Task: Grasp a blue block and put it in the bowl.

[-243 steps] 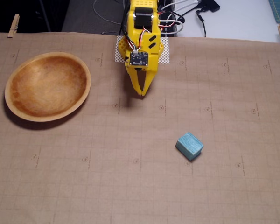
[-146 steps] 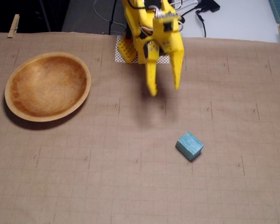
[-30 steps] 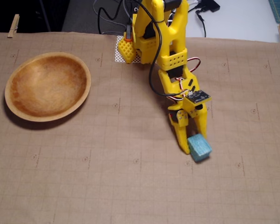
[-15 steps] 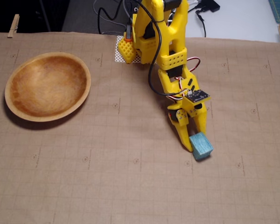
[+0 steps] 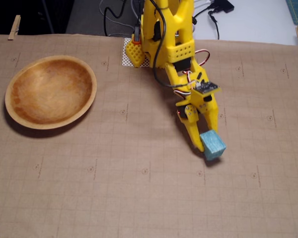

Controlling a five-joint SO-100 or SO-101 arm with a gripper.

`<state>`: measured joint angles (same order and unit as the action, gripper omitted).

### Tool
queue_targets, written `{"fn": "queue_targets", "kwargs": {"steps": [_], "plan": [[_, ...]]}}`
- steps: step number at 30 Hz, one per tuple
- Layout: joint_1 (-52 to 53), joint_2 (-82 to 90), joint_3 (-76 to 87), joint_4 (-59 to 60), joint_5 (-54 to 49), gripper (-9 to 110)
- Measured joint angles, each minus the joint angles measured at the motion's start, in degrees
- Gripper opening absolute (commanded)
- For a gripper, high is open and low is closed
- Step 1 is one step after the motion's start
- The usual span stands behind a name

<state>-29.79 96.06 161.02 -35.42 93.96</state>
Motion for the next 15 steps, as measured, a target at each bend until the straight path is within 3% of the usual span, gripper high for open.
{"fn": "queue_targets", "kwargs": {"steps": [7, 15], "plan": [[4.57, 9.32, 0.62, 0.00, 0.00, -3], [17.58, 16.17, 0.62, 0.00, 0.00, -3]]}}
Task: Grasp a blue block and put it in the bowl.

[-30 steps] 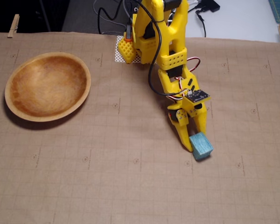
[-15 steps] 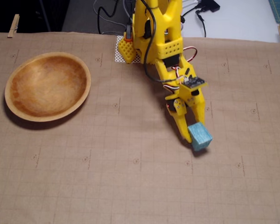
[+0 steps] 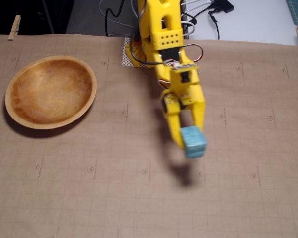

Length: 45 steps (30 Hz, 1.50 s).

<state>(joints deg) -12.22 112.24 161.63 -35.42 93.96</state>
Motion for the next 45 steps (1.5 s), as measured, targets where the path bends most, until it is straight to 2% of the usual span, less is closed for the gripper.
{"fn": "queue_targets", "kwargs": {"steps": [20, 28, 36, 45], "plan": [[34.01, 2.46, 0.62, 2.02, 0.00, -3], [44.74, 2.55, 0.62, 14.59, -1.41, -3], [49.57, 8.35, -0.44, 25.14, -4.83, -3], [54.23, 14.50, -6.24, 43.59, -5.45, -3]]}}
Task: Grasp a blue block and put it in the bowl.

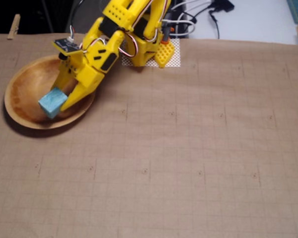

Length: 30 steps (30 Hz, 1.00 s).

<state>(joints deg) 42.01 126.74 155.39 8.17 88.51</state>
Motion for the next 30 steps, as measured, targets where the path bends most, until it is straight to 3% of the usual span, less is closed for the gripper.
{"fn": "queue_targets", "kwargs": {"steps": [11, 30], "plan": [[3.69, 1.93, -1.76, 10.46, 0.00, -3], [10.99, 1.93, -1.76, 13.54, 0.00, -3]]}}
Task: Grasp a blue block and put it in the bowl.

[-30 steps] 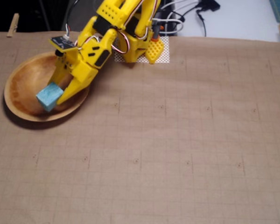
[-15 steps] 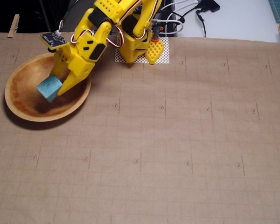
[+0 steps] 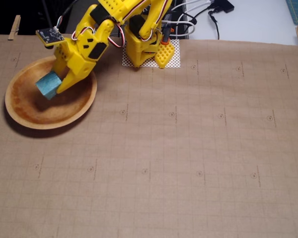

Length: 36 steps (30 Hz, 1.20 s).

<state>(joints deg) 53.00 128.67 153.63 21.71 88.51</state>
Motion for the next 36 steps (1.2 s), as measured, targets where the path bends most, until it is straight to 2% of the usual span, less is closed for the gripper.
{"fn": "queue_targets", "kwargs": {"steps": [10, 21, 25, 36], "plan": [[0.00, -1.32, 0.00, 1.58, 0.00, -2], [0.00, -3.60, 0.00, 1.93, 0.00, 25], [0.00, -3.60, 0.00, 1.93, 0.00, 31], [-1.41, -3.60, -3.43, 4.13, 0.00, 32]]}}
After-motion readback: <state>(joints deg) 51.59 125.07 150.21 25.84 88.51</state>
